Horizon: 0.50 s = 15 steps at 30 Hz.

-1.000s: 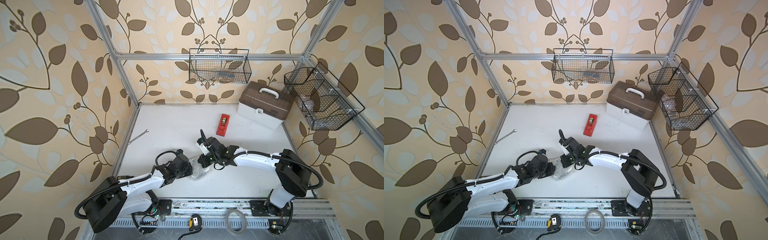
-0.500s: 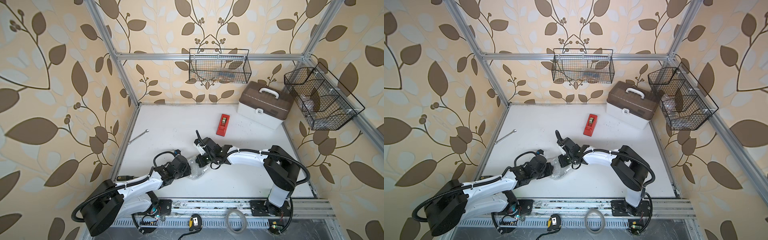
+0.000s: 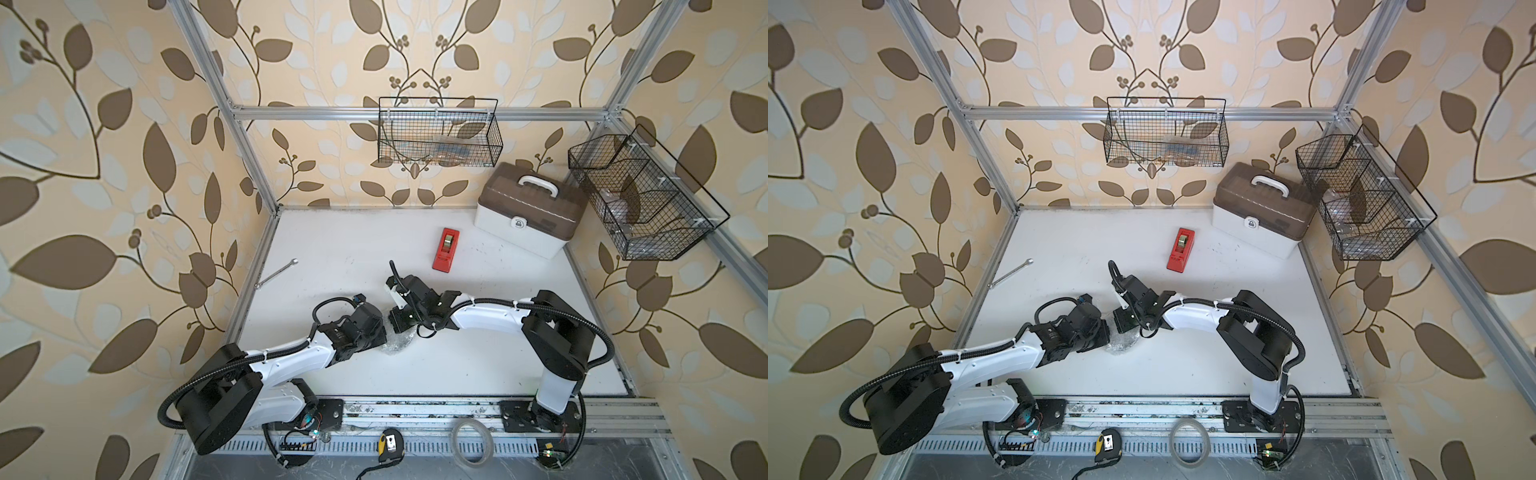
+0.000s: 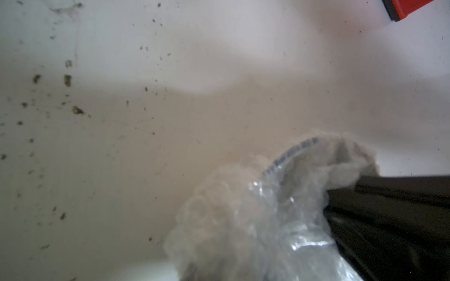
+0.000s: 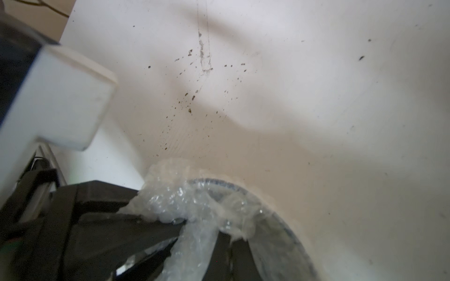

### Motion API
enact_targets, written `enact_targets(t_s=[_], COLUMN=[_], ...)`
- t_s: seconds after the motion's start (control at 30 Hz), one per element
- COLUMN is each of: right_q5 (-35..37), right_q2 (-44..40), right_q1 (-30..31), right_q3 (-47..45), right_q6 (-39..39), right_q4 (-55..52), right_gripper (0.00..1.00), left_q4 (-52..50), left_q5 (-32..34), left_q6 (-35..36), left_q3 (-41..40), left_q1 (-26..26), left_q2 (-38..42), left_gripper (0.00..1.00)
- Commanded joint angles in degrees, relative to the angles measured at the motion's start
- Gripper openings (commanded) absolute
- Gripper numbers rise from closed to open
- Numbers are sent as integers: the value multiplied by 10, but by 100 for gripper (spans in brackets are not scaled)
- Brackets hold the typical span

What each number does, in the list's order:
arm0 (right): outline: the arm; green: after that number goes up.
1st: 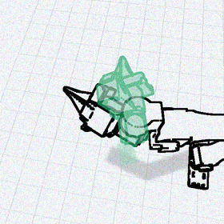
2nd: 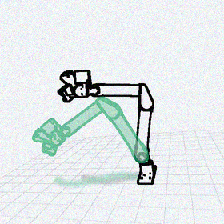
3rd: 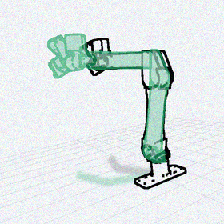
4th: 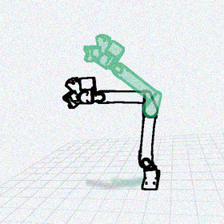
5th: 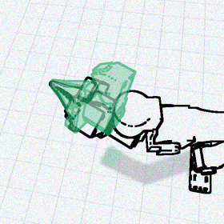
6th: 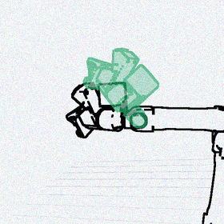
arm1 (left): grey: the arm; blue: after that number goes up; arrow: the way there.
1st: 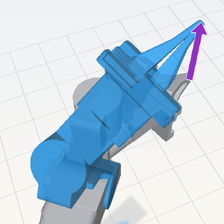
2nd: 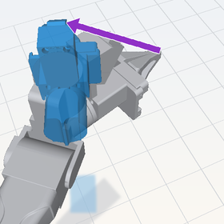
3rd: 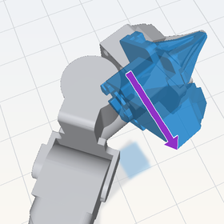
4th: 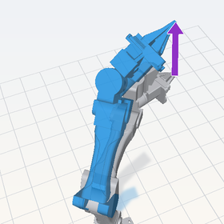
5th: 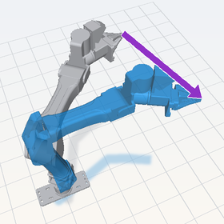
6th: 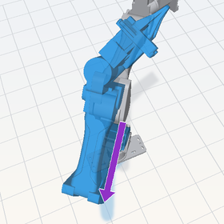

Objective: Wrap bowls in bubble wrap
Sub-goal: Wrap the bowl in bubble wrap.

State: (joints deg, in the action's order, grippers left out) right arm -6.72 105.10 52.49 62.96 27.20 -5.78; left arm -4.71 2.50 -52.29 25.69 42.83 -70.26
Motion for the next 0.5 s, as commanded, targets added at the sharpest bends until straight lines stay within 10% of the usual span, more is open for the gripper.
enact_targets(t_s=[0.0, 0.47], right_q5=[21, 49], right_q2=[28, 27], right_q1=[5, -1], right_q3=[7, -7], right_q6=[16, 32], right_q4=[36, 44], right_gripper=[0, 0], left_q4=[-6, -185], left_q5=[-42, 93], left_q6=[27, -12], left_q3=[10, 38], left_q1=[20, 19], left_q2=[-27, 119], left_gripper=[16, 60])
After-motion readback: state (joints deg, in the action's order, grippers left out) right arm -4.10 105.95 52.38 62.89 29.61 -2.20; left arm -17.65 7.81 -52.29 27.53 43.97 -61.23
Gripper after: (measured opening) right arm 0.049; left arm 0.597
